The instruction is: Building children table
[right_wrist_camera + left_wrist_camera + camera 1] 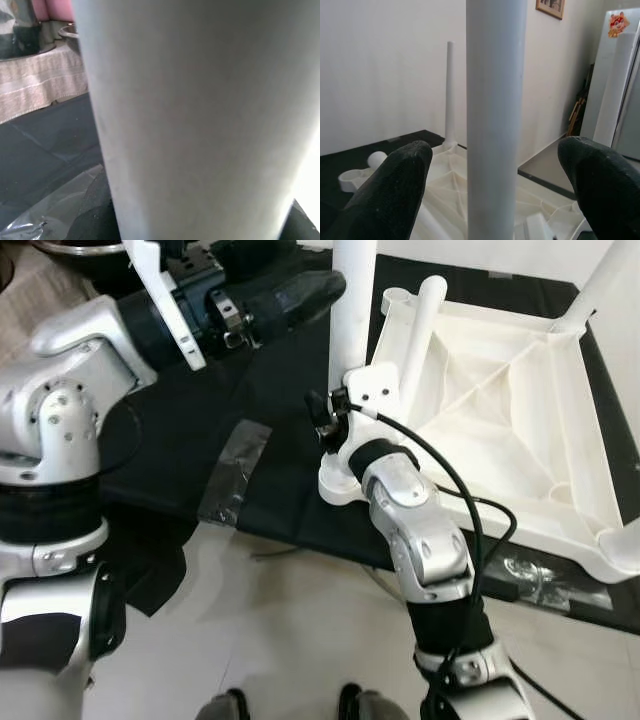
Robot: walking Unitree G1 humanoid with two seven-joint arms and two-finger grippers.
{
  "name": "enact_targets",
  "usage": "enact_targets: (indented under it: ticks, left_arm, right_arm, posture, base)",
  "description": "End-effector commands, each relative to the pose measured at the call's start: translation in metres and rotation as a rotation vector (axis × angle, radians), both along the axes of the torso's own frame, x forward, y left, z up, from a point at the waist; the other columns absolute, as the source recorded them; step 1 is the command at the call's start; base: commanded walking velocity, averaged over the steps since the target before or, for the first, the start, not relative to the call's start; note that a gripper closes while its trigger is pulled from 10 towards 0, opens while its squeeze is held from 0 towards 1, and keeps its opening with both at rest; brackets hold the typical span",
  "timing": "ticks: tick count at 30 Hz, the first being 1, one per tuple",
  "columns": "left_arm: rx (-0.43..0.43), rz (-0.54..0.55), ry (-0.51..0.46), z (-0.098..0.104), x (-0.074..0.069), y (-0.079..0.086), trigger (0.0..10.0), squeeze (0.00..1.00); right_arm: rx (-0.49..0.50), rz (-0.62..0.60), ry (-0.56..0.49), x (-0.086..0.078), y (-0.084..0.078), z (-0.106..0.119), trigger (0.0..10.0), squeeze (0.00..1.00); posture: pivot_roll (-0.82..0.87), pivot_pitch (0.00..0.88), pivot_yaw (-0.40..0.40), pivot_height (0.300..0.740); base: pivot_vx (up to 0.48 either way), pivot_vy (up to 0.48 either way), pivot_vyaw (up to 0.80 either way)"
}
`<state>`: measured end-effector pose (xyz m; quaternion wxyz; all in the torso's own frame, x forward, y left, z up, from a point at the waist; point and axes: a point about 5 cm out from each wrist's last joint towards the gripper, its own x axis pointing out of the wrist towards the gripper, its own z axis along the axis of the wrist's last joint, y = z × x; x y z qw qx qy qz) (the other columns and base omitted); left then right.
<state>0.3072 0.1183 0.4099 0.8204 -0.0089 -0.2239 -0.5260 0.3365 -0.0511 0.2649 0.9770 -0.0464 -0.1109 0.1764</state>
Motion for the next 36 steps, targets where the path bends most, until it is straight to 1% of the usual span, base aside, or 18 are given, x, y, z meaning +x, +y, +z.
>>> enact_targets:
  ticks: [1, 2, 4, 5, 6, 9, 14, 20, 21, 22, 36]
  left_arm:
    - [0.011, -0.044, 0.022, 0.0, 0.003, -0.01, 10.0, 0.0]
    - [0.007, -0.052, 0.03, 0.001, 0.007, -0.015, 10.0, 0.0]
    - [0.006, -0.062, 0.045, 0.003, 0.012, -0.022, 10.0, 0.0]
    - [0.006, -0.062, 0.045, 0.003, 0.012, -0.022, 10.0, 0.0]
    - [0.003, -0.066, 0.057, 0.004, 0.016, -0.025, 10.0, 0.0]
    - [0.002, -0.074, 0.066, 0.005, 0.017, -0.027, 10.0, 0.0]
    - [0.009, -0.089, 0.071, 0.007, 0.016, -0.03, 10.0, 0.0]
    - [0.017, -0.094, 0.074, 0.008, 0.018, -0.03, 10.0, 0.0]
    - [0.017, -0.096, 0.074, 0.008, 0.018, -0.03, 4.6, 0.0]
    - [0.014, -0.103, 0.076, 0.009, 0.018, -0.028, 0.0, 0.0]
    - [0.028, -0.103, 0.069, 0.005, 0.018, -0.024, 0.0, 0.0]
  right_arm:
    - [0.029, 0.081, 0.022, -0.003, 0.017, -0.003, 10.0, 0.0]
    - [0.051, 0.076, 0.009, -0.003, 0.017, -0.001, 10.0, 0.0]
    - [0.082, 0.068, -0.008, -0.003, 0.017, 0.001, 10.0, 0.0]
    - [0.082, 0.068, -0.008, -0.003, 0.017, 0.001, 10.0, 0.0]
    - [0.107, 0.064, -0.02, -0.004, 0.017, 0.0, 10.0, 0.0]
    - [0.134, 0.064, -0.03, -0.009, 0.018, -0.002, 10.0, 0.0]
    - [0.144, 0.073, -0.018, -0.015, 0.022, -0.009, 10.0, 0.0]
    - [0.144, 0.078, -0.021, -0.015, 0.023, -0.011, 10.0, 0.0]
    - [0.142, 0.079, -0.025, -0.015, 0.023, -0.01, 10.0, 0.0]
    - [0.138, 0.079, -0.033, -0.013, 0.022, -0.008, 10.0, 0.0]
    - [0.128, 0.081, -0.045, -0.009, 0.017, -0.005, 10.0, 0.0]
  posture:
    - [0.01, 0.147, 0.025, 0.74]
    - [0.01, 0.146, 0.034, 0.74]
    - [0.01, 0.147, 0.044, 0.74]
    - [0.01, 0.147, 0.044, 0.74]
    - [0.01, 0.148, 0.052, 0.74]
    - [0.01, 0.147, 0.059, 0.74]
    - [0.01, 0.149, 0.067, 0.74]
    - [0.01, 0.148, 0.067, 0.74]
    - [0.01, 0.147, 0.064, 0.74]
    - [0.01, 0.147, 0.062, 0.74]
    - [0.01, 0.152, 0.057, 0.74]
  base:
    - [0.0, 0.0, 0.0]
    - [0.0, 0.0, 0.0]
    - [0.0, 0.0, 0.0]
    - [0.0, 0.0, 0.0]
    - [0.0, 0.0, 0.0]
    - [0.0, 0.0, 0.0]
    - [0.0, 0.0, 0.0]
    - [0.0, 0.0, 0.0]
    - [0.0, 0.0, 0.0]
    - [0.0, 0.0, 0.0]
    - [0.0, 0.0, 0.0]
